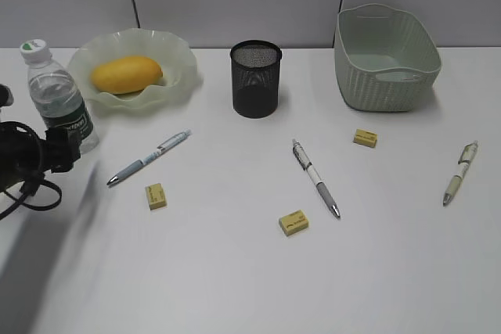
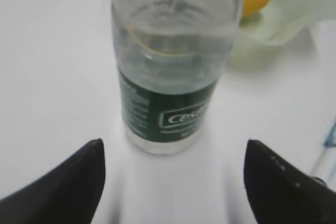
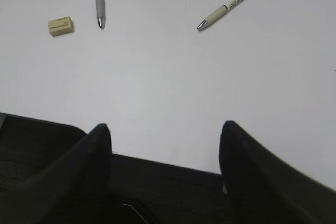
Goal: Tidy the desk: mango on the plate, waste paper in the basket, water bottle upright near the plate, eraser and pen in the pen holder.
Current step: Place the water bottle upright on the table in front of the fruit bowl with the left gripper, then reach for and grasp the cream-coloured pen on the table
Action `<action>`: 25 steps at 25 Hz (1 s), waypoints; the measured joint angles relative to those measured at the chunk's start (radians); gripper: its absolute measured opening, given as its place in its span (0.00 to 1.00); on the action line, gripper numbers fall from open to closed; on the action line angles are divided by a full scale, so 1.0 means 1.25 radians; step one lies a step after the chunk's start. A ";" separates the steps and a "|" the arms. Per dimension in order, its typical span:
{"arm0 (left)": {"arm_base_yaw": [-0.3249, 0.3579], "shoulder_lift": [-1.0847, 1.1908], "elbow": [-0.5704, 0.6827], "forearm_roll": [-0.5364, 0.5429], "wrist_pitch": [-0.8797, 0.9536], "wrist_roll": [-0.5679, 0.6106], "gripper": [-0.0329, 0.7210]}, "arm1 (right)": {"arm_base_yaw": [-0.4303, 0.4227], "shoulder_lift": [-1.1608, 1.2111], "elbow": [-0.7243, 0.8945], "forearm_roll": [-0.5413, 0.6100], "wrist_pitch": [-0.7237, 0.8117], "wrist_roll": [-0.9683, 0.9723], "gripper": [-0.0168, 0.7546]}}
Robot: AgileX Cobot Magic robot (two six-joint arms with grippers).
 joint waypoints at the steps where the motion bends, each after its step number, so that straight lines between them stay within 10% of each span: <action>1: 0.000 -0.028 0.001 0.017 0.054 0.000 0.87 | 0.000 0.000 0.000 0.000 0.000 0.000 0.68; 16: -0.001 -0.429 -0.253 0.107 1.251 0.043 0.81 | 0.000 0.000 0.000 0.000 0.000 0.000 0.68; 25: -0.001 -0.557 -0.281 0.114 1.578 0.088 0.75 | 0.000 0.000 0.000 0.000 0.000 0.000 0.68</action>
